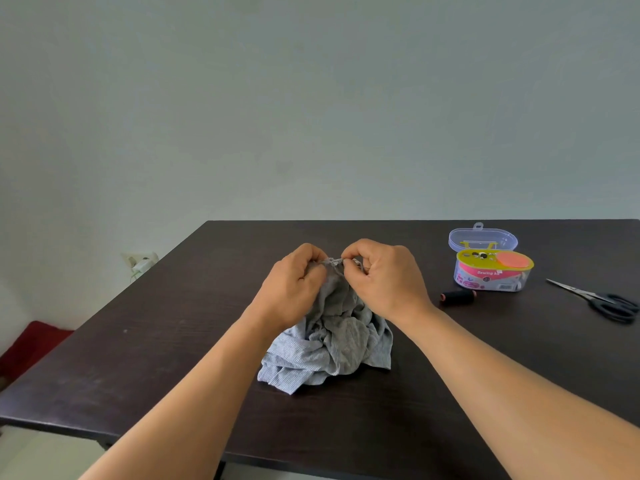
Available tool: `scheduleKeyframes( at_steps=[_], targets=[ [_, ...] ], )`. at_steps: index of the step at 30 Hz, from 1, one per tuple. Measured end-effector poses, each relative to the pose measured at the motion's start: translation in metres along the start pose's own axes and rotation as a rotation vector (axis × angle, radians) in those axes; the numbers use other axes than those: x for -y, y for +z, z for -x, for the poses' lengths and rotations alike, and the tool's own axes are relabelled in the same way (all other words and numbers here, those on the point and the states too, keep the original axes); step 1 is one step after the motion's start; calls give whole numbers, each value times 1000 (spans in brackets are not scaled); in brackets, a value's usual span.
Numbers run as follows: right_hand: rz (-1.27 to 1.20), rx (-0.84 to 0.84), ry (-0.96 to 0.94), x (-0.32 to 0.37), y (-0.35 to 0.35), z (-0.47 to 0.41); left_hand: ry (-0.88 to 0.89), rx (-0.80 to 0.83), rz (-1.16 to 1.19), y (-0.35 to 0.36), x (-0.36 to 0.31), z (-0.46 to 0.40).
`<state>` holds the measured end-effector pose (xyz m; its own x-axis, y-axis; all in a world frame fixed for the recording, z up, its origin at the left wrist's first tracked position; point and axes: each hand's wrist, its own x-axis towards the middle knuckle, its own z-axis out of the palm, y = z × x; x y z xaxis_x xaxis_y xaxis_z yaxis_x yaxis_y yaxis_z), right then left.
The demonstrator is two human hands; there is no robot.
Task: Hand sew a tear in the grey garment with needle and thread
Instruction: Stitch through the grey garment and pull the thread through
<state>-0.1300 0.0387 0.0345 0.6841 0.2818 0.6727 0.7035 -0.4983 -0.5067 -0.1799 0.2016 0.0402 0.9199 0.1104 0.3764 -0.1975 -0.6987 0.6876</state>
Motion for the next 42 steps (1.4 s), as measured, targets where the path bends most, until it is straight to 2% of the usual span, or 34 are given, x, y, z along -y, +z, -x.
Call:
scheduleKeyframes(
  at_steps=[7, 21, 30, 34, 42],
  targets=[
    [14, 73, 42, -3, 1, 1, 45, -67, 38, 4, 11, 0],
    [60, 381, 123, -3, -3, 5, -52, -131, 127, 7, 15, 0],
    [-75, 201, 186, 1, -5, -3, -84, -142, 153, 7, 16, -3],
    [-2, 137, 141, -3, 0, -1, -105, -148, 159, 5, 17, -3],
    [-141, 150, 148, 8, 2, 3, -90, -142, 173, 3, 18, -5]
  ],
)
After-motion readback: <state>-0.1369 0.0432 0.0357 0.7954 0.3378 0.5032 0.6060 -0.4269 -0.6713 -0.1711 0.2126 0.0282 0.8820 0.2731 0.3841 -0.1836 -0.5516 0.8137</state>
